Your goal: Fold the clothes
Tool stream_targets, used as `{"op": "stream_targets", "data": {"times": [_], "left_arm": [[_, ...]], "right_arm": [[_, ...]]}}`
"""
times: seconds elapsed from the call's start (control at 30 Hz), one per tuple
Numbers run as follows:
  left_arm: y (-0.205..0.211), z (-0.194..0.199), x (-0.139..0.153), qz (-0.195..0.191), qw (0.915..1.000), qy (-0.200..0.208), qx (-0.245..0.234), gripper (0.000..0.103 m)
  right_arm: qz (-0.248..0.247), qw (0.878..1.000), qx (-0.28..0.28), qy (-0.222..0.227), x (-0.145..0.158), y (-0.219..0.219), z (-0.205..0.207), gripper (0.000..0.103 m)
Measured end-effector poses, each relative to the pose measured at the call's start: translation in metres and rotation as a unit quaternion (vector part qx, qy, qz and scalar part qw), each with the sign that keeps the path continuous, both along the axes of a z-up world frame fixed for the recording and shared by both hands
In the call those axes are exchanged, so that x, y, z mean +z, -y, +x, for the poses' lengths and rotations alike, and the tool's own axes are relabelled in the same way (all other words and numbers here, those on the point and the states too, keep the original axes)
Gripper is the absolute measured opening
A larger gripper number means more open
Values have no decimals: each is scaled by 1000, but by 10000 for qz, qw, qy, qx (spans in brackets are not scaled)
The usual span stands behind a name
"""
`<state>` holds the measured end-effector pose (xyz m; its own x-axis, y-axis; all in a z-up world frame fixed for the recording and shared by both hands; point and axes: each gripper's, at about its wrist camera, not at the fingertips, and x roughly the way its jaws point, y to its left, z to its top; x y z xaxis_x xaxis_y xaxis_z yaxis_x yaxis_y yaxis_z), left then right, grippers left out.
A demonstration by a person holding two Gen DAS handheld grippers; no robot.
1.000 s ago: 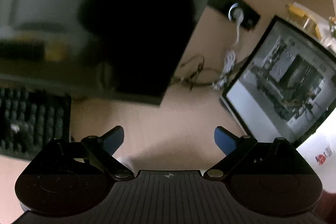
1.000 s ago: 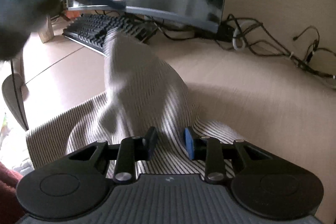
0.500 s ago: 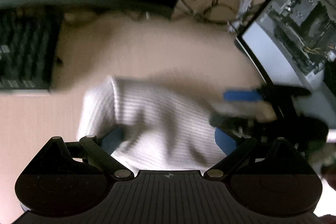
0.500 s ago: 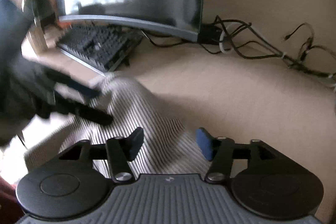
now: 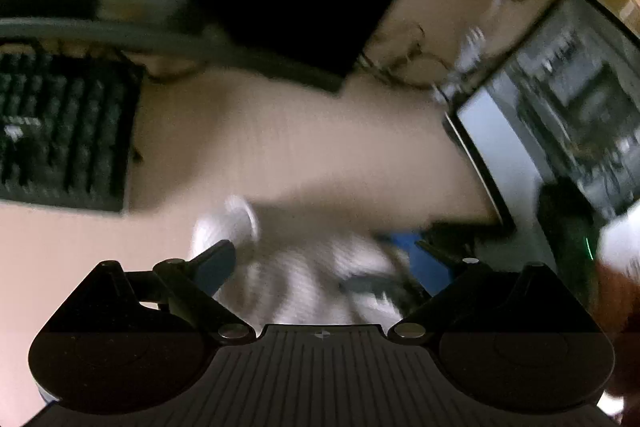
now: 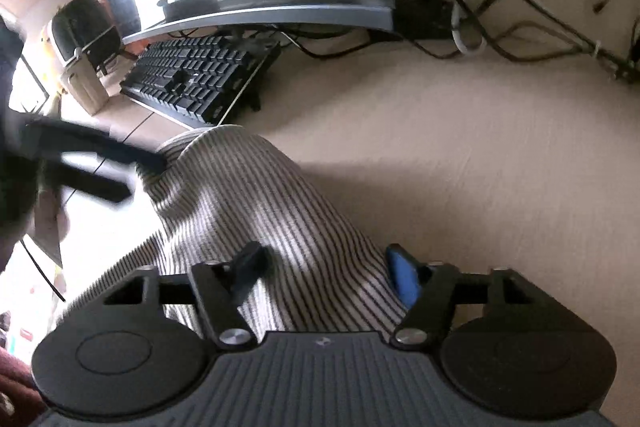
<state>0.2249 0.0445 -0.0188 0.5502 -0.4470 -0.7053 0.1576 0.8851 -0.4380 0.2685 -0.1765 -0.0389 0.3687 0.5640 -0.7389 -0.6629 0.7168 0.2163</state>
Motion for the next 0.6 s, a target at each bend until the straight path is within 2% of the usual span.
{"op": "stream_targets", "data": {"times": [0.03,0.1,0.17,0.27,0.37,0.4,0.47,0.6], "left_arm": [[1,7,-3,76,9999,-69,70,98],[8,22,-13,276,9992,-284,109,98],[21,30,-23,629,9973,-377,34,98],[36,28,-32,1143,9929,-314,-114,98],[39,23,-35,1171,9927,-265,-142,98],[37,22,-37,1116,9933,-284,-126,98],[33,20,-40,989,9945,-341,-92,98],[26,16,-47,845,9950,-540,-16,99]], "right_arm": [[-84,9997,82,212,5,-3,-8,50],[-247,9973,325,618,11,-9,-23,49],[-360,9953,350,830,14,-10,-33,49],[-341,9961,-50,814,28,5,-36,52],[-121,9928,-929,747,56,48,-38,57],[-23,9896,-1280,657,68,68,-39,59],[226,9807,-1923,280,69,102,-39,63],[715,9511,-2958,-536,57,153,-42,63]]}}
